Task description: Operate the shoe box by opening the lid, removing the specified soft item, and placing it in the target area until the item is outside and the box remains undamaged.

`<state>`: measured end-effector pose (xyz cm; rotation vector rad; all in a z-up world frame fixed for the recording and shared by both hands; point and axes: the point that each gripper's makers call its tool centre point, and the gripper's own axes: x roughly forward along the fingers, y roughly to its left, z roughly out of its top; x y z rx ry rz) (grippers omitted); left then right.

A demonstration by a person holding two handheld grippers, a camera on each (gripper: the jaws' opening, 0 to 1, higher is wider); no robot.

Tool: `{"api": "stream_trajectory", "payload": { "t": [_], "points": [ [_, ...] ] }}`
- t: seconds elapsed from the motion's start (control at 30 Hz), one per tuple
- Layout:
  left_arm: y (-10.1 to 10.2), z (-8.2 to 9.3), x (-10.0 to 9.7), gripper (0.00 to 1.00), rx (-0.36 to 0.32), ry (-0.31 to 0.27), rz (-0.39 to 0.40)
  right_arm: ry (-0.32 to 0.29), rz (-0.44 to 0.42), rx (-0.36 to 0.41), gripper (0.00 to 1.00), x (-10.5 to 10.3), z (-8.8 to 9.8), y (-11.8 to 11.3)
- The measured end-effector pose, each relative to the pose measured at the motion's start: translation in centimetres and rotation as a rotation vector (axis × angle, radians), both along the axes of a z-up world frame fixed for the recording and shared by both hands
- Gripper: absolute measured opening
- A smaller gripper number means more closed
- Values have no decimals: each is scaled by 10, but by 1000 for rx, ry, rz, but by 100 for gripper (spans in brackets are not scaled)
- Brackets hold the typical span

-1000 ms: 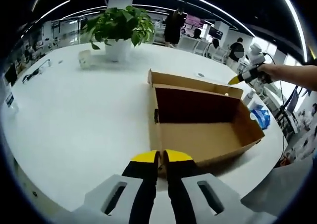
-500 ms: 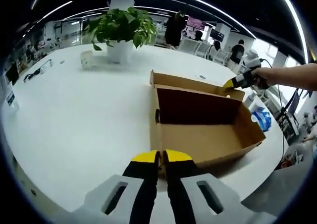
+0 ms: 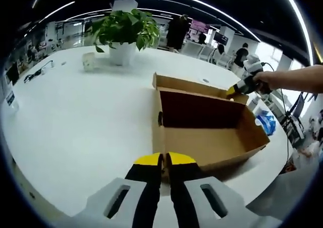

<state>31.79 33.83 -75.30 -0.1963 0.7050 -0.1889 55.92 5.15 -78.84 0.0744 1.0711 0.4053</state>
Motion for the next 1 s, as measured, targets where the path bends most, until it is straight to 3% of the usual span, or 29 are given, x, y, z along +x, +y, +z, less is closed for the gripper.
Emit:
{"api": "stream_trajectory", "payload": {
  "t": [0.37,0.93,1.0],
  "points": [
    [1,-1,0,2,-17,3,2,-43,31,9,0,-2,16,2],
    [0,-2,-1,2,-9,16,3,-172,75,59,0,-3,54,2],
    [0,-2,-1,2,-8,17,5,-188,79,66,0,-11,61,4]
  ]
}}
